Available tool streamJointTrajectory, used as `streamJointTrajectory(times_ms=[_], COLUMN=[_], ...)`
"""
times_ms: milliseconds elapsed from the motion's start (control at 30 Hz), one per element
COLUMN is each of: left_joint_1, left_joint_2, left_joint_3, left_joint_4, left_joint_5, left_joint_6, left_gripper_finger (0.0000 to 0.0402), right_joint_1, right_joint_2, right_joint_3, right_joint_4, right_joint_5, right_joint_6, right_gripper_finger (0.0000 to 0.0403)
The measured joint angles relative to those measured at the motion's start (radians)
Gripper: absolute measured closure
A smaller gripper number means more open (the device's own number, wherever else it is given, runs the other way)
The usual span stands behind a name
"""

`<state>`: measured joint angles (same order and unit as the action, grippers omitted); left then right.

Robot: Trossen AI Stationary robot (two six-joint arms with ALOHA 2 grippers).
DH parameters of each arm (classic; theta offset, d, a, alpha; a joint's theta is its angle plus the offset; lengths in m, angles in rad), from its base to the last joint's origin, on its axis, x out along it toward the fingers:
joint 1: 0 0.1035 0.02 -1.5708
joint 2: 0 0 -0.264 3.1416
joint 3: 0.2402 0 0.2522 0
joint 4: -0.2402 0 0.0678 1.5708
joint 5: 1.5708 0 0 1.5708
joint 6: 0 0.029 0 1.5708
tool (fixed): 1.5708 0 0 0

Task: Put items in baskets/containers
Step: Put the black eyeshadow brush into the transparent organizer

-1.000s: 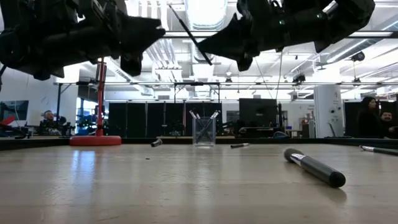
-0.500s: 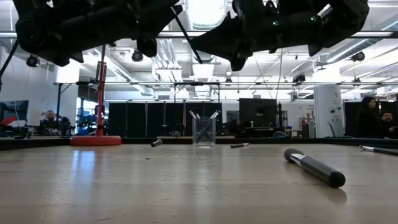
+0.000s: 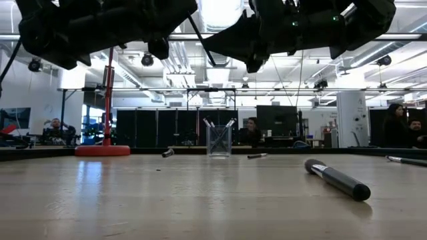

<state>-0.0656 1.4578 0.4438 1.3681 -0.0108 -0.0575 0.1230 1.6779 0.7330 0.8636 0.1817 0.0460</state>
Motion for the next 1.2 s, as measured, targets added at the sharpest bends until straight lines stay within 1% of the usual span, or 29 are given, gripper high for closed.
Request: streamJointTrajectory(times_ms=[67, 333, 400, 467, 567, 667, 800, 867, 967, 1067, 1200], left_joint_1=[0.000, 0.010, 0.012, 0.017, 0.025, 0.040, 0.074, 0.101, 0.146, 0.201, 0.267], left_joint_2=[-0.002, -0.005, -0.005, -0.006, -0.008, -0.016, -0.043, -0.058, -0.082, -0.083, -0.063], left_joint_3=[0.013, 0.107, 0.142, 0.178, 0.222, 0.256, 0.280, 0.295, 0.322, 0.358, 0.406], left_joint_4=[-0.023, -0.186, -0.252, -0.322, -0.389, -0.439, -0.526, -0.588, -0.712, -0.835, -0.951], left_joint_5=[-0.027, -0.057, -0.079, -0.089, -0.095, -0.101, -0.122, -0.131, -0.196, -0.257, -0.259], left_joint_6=[0.002, 0.050, 0.064, 0.073, 0.091, 0.101, 0.104, 0.104, 0.125, 0.131, 0.116], left_gripper_finger=[0.0391, 0.0391, 0.0391, 0.0392, 0.0392, 0.0392, 0.0392, 0.0392, 0.0392, 0.0392, 0.0392], right_joint_1=[-0.001, -0.004, -0.007, -0.011, -0.024, -0.042, -0.083, -0.110, -0.147, -0.177, -0.198], right_joint_2=[0.000, -0.010, -0.031, -0.061, -0.115, -0.168, -0.235, -0.266, -0.311, -0.358, -0.417], right_joint_3=[0.000, -0.002, -0.005, -0.012, -0.043, -0.106, -0.203, -0.259, -0.326, -0.371, -0.404], right_joint_4=[-0.002, -0.084, -0.137, -0.204, -0.280, -0.281, -0.268, -0.226, -0.175, -0.166, -0.157], right_joint_5=[0.006, 0.012, 0.014, 0.016, 0.015, 0.014, 0.006, 0.002, 0.000, 0.000, 0.000], right_joint_6=[-0.011, -0.033, -0.067, -0.083, -0.104, -0.129, -0.152, -0.154, -0.153, -0.146, -0.129], right_gripper_finger=[0.0366, 0.0281, 0.0269, 0.0266, 0.0279, 0.0305, 0.0347, 0.0365, 0.0388, 0.0393, 0.0394])
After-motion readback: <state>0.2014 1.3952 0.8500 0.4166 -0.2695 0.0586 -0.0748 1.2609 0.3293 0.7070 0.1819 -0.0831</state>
